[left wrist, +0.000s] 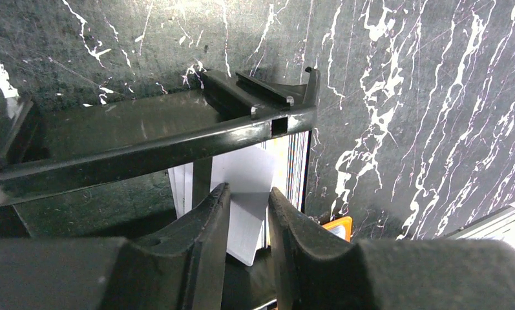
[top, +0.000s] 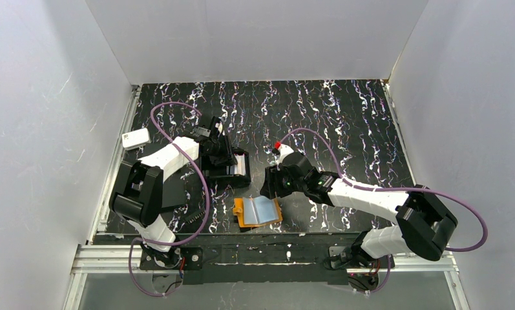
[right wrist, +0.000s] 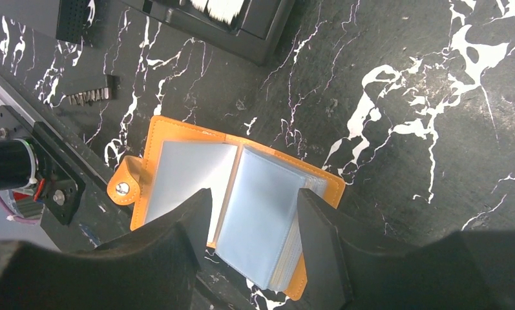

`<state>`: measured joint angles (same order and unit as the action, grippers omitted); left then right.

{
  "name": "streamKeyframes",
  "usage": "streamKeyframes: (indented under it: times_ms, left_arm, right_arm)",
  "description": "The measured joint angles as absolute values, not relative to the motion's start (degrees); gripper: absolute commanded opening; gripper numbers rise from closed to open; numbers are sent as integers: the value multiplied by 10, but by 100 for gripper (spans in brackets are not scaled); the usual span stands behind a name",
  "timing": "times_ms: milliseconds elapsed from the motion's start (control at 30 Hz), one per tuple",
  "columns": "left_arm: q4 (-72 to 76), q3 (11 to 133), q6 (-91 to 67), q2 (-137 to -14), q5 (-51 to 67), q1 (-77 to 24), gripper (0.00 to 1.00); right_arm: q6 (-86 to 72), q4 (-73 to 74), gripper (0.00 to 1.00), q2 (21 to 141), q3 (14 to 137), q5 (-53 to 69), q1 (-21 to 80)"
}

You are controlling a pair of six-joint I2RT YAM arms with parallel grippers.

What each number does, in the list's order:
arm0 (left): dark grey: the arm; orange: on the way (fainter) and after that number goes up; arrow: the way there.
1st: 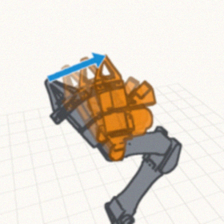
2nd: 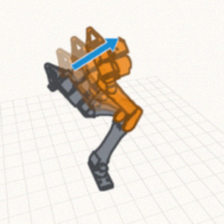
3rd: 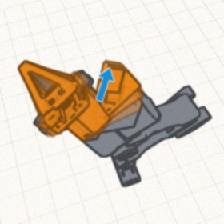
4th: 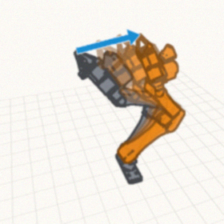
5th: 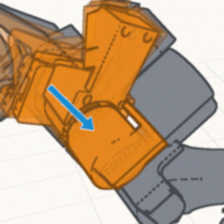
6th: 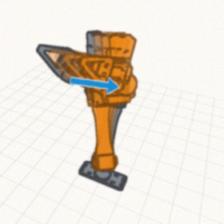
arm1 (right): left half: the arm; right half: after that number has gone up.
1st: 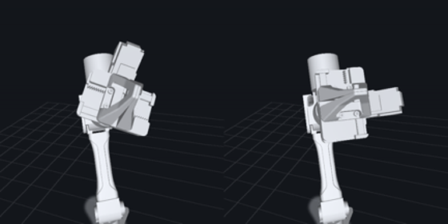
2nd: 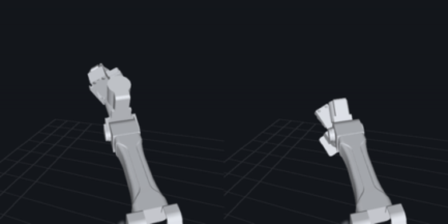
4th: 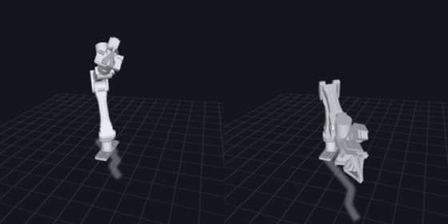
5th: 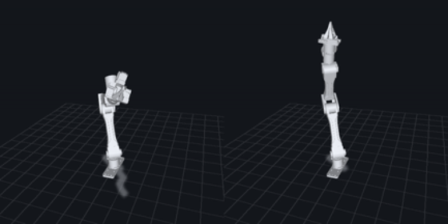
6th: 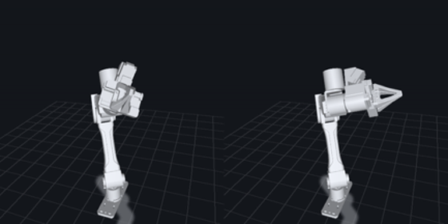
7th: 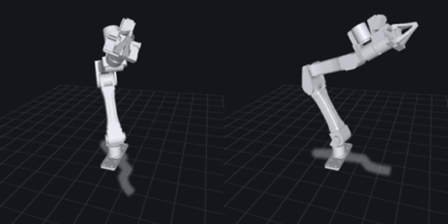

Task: Put the credit cards into the card holder
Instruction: Pick up the credit card from the storage box.

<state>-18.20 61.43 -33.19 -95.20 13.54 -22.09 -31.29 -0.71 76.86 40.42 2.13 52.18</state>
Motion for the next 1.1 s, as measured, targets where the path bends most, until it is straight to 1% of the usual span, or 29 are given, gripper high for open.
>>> streamKeyframes:
  times_ms: [433,733,833,933,1100]
  left_arm:
    - [-195,614,-309,-942,120,-221,11]
    - [-208,614,-298,-932,106,-221,5]
    - [-215,614,-296,-931,101,-221,2]
    - [-224,615,-289,-928,94,-221,0]
    - [-259,625,-275,-915,73,-221,0]
  right_arm:
    - [-313,-15,60,769,404,28,521]
    - [-314,-15,60,769,404,32,521]
    - [-314,-15,60,769,404,32,521]
    - [-314,-15,60,769,404,33,521]
    - [-314,-15,60,769,404,35,521]
